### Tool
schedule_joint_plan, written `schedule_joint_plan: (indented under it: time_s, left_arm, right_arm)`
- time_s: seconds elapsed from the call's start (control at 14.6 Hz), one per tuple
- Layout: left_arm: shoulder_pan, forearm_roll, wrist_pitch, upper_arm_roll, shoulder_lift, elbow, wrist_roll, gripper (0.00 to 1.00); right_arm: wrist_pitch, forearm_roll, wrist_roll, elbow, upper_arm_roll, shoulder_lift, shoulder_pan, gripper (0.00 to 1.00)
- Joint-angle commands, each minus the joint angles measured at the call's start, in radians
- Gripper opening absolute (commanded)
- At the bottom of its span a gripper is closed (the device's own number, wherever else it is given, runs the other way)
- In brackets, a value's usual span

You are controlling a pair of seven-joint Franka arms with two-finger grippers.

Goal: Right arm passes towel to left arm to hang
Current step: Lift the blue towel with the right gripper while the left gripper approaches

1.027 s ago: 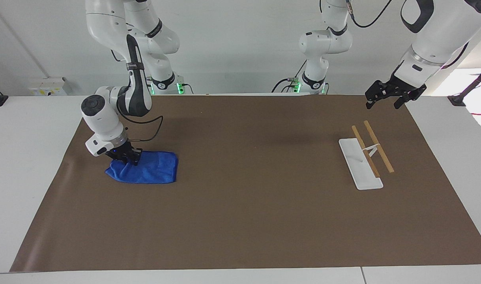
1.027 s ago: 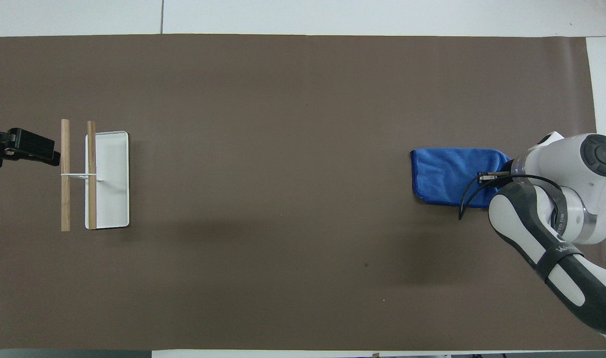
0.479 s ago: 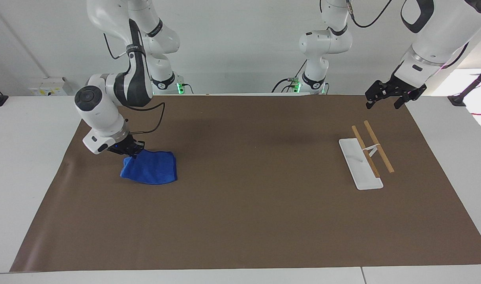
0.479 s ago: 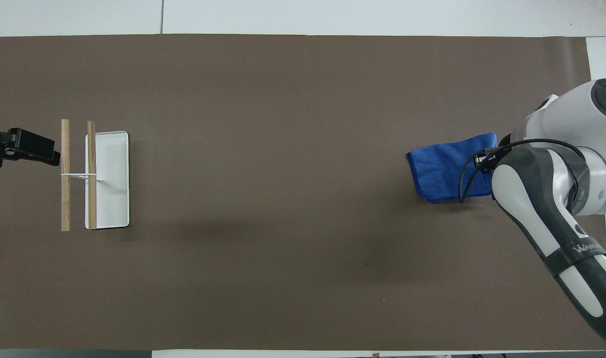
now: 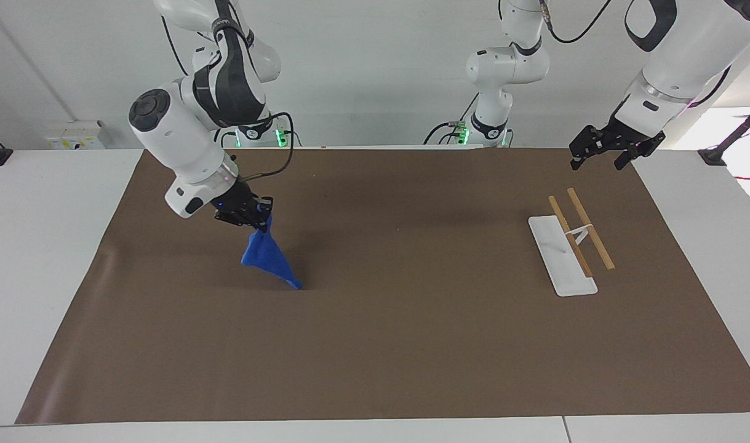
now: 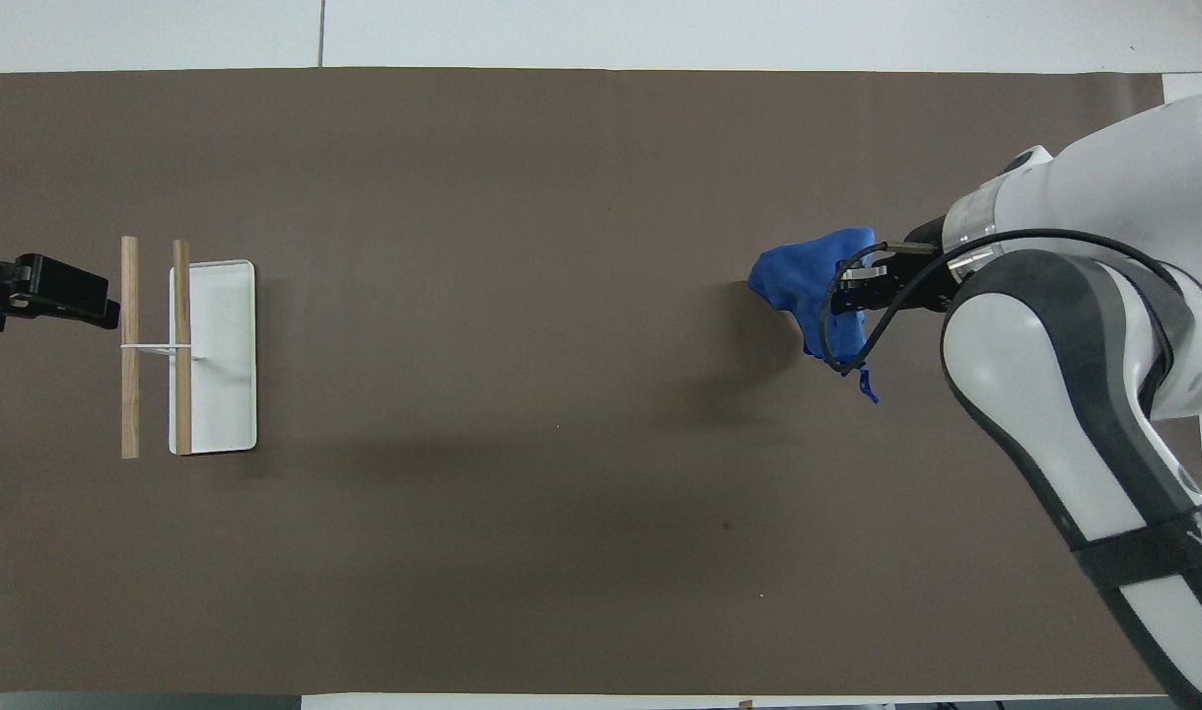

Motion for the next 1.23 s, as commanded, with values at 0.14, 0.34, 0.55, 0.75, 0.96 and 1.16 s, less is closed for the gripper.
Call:
schedule_joint_plan:
  time_s: [0.14, 0.34, 0.55, 0.75, 0.96, 1.16]
  left_arm:
    - [-0.004, 0.013, -0.094, -0.018, -0.040, -0.022, -0.006, 1.00]
    - [0.006, 0.013, -0.088, -0.017, -0.042, -0.022, -0.006, 1.00]
    - [0.000, 0.010, -0.065, -0.017, -0.078, -0.094, -0.018, 1.00]
    - [0.010, -0.062, 0.002, -0.015, -0.098, -0.151, -0.134, 1.00]
    - [0.010, -0.154, 0.076, -0.015, -0.118, -0.222, -0.327, 1.00]
    - [0.008, -0.270, 0.152, -0.017, -0.121, -0.274, -0.603, 1.00]
  right_arm:
    - [0.254, 0.244, 0.160, 0.005, 0.166, 0.014, -0.009, 0.00]
    - [0.444, 0.376, 0.299, 0.004, 0.213, 0.026, 0.070, 0.00]
    - [0.657, 0.451, 0.482, 0.005, 0.215, 0.049, 0.199, 0.00]
    - [0.777, 0.554, 0.649, 0.085, 0.215, 0.084, 0.276, 0.00]
    - [0.785, 0.620, 0.864, 0.210, 0.216, 0.135, 0.285, 0.00]
    - [0.826, 0.692, 0.994, 0.231, 0.216, 0.141, 0.336, 0.00]
